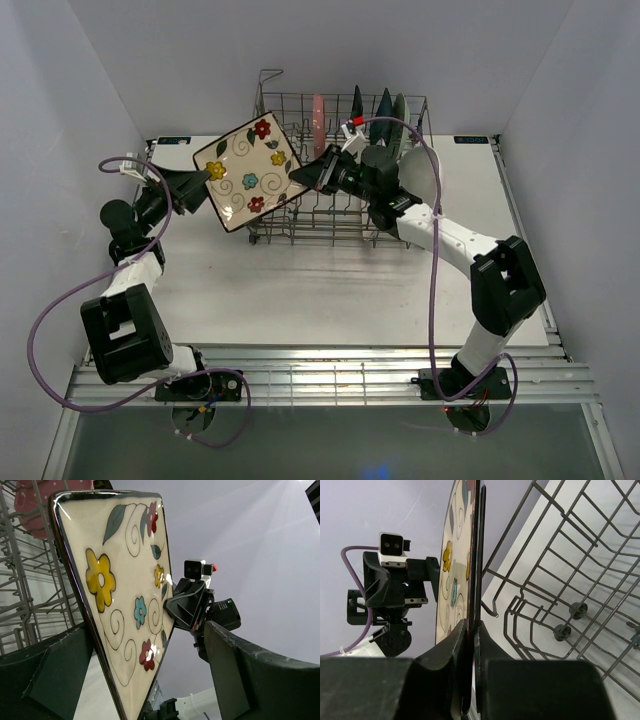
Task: Load the plates into the dish rack
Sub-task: Insert the plate into the dish rack.
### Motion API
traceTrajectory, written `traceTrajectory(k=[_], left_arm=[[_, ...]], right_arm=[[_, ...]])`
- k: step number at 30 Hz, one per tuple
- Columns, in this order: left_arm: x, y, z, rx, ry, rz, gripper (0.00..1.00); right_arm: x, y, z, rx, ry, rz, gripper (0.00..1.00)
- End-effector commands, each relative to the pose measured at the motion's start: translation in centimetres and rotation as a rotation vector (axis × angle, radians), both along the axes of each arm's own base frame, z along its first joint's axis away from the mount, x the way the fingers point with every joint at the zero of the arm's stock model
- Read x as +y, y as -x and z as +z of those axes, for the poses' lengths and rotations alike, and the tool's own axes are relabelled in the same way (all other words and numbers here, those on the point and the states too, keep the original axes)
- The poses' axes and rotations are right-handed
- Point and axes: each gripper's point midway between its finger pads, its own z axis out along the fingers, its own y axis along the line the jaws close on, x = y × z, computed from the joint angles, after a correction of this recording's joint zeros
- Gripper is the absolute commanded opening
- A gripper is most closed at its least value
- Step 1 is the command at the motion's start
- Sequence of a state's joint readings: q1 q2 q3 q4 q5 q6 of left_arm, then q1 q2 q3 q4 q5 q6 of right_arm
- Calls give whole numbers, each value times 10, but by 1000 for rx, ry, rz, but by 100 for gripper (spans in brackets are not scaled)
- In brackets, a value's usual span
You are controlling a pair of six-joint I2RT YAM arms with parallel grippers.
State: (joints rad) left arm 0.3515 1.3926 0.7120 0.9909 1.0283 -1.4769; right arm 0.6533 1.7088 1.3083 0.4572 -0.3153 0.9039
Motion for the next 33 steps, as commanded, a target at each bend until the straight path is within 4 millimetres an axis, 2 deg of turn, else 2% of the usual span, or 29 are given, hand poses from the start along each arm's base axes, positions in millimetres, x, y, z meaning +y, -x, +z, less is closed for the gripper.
traceTrajectory(k=[1,14,15,21,22,24,27,31,33], left_arm=[[5,0,25,-101,-50,64,98],[16,-11,19,-104,-104,132,98],[17,-12,18,-106,-110,140,98],[28,-18,15,-106,-138,199,98],[31,-19,13,-104,-141,210,98],[35,-20,13,-105,-147,232,98],[41,-20,14,-112,-158,254,98],[43,-21,13,-111,-160,266,98],[43,-22,12,-109,-160,265,98]], right_arm=[[-20,26,113,-256,-211,-2,8],[-47,48,133,-339,-194,-51,8],[-52,50,139,-357,-195,-66,8],[-71,58,143,-388,-169,-130,8],[-78,61,152,-415,-171,-154,8],[-85,63,156,-423,-150,-183,8],[-98,57,164,-454,-103,-260,8],[-111,46,157,-449,-22,-353,8],[-126,38,156,-448,-2,-444,8]])
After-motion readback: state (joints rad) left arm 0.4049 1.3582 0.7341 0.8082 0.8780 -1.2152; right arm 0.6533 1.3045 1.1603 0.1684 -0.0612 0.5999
